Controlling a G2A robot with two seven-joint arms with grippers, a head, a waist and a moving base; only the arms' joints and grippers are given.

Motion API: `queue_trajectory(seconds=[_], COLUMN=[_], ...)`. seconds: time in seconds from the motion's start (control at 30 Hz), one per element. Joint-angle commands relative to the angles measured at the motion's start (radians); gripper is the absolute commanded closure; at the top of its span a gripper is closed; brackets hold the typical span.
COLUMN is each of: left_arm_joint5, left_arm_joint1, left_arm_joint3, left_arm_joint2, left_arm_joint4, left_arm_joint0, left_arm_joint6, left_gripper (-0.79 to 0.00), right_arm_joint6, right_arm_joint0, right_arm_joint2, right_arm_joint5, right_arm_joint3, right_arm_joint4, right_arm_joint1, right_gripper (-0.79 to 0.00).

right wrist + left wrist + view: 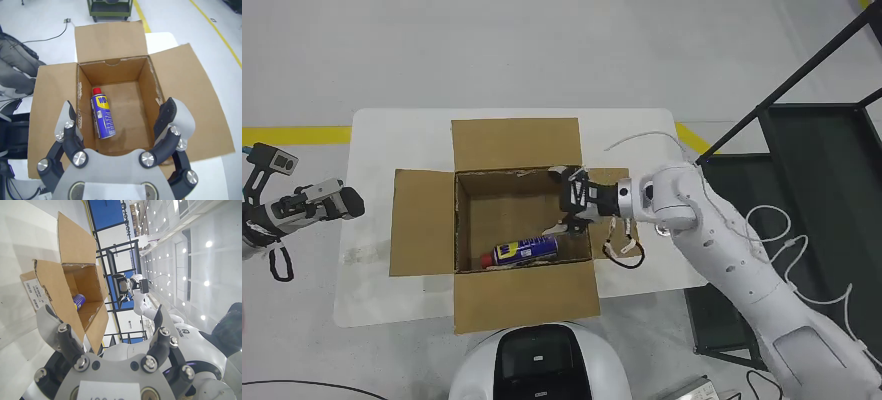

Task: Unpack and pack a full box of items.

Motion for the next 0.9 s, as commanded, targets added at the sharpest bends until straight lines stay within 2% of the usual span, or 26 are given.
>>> queue_trajectory(seconds=[0.0,0.13,0.2,0.37,0.87], left_arm_joint5=[0.0,0.0,0.0,0.0,0.0], left_arm_joint1=[0.0,0.0,0.0,0.0,0.0], left_arm_joint3=[0.0,0.0,0.0,0.0,0.0], left_arm_joint2=[0.0,0.0,0.0,0.0,0.0], left_arm_joint4=[0.0,0.0,0.0,0.0,0.0], left_arm_joint0=[0.0,0.0,0.0,0.0,0.0], left_arm_joint6=[0.0,0.0,0.0,0.0,0.0], left_gripper=[-0.785,-0.785,-0.785,-0.785,-0.785], right_arm_joint6=[-0.032,-0.112,-0.145,-0.282,-0.281], right_arm_joint0=[-0.108,-0.298,-0.375,-0.5,-0.499], right_arm_joint2=[0.12,0.308,0.378,0.492,0.497], right_arm_joint5=[0.012,0.021,-0.016,-0.082,-0.067], right_arm_joint3=[-0.027,-0.043,-0.054,-0.069,-0.06], right_arm_joint4=[-0.012,-0.057,-0.115,-0.188,-0.188], right_arm_joint1=[0.024,0.058,0.071,0.086,0.086], right_gripper=[-0.785,-0.785,-0.785,-0.785,-0.785])
